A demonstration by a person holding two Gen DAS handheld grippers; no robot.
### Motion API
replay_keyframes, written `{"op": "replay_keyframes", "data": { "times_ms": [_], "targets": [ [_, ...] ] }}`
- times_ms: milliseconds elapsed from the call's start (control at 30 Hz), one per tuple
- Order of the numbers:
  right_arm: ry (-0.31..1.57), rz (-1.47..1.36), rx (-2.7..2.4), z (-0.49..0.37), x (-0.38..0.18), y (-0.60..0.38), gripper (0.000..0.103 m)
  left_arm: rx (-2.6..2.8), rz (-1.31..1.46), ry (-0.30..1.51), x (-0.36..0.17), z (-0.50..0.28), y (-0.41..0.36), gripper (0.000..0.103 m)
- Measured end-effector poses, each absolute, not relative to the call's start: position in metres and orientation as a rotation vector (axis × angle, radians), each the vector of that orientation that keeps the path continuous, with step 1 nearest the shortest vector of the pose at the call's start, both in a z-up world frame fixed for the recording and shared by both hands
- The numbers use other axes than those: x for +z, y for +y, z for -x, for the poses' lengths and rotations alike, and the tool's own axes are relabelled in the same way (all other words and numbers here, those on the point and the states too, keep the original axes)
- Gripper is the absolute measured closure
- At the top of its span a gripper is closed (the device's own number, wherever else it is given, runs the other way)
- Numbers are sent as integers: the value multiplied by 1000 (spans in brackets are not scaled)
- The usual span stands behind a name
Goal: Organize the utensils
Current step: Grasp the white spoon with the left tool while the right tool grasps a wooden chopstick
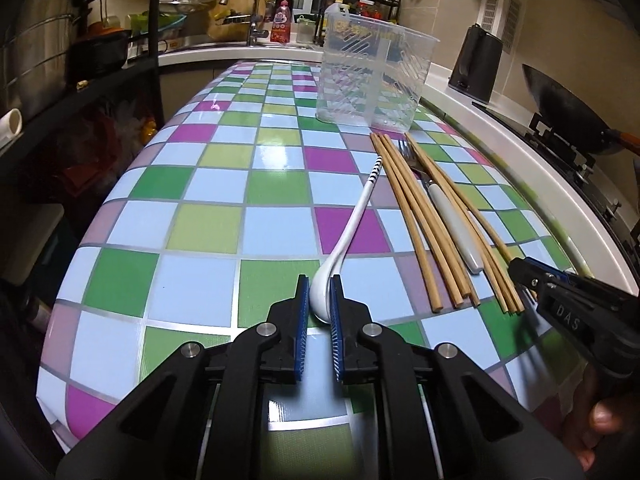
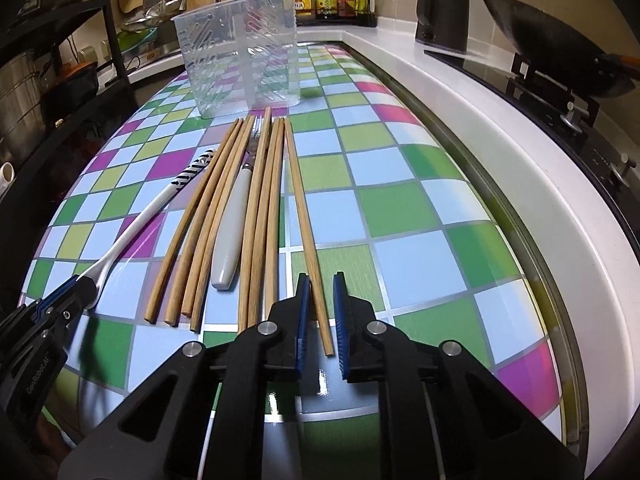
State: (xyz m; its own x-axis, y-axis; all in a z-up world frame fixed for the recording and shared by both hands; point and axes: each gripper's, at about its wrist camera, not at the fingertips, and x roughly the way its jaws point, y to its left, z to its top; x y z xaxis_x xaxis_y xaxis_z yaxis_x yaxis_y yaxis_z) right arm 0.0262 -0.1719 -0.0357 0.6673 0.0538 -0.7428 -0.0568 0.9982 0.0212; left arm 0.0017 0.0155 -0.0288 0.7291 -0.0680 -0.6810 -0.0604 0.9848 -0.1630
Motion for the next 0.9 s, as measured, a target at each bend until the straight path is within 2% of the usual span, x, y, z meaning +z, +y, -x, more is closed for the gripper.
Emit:
{"op": "replay_keyframes", "data": {
  "times_ms": [433,533,600,900],
  "targets": [
    [740,-74,9,3,-42,-176,88,-39,187,734,-33,-9,12,91],
    [707,-59,24,9,-44,-173,91,-51,181,733,-33,-9,13,91],
    [698,-54,33,11,-44,-172,96,-62,183,735,-32,-9,16,92],
    [643,-42,-8,23,-18,-175,98,-74,107,656,-8,2,38,92]
  ]
}}
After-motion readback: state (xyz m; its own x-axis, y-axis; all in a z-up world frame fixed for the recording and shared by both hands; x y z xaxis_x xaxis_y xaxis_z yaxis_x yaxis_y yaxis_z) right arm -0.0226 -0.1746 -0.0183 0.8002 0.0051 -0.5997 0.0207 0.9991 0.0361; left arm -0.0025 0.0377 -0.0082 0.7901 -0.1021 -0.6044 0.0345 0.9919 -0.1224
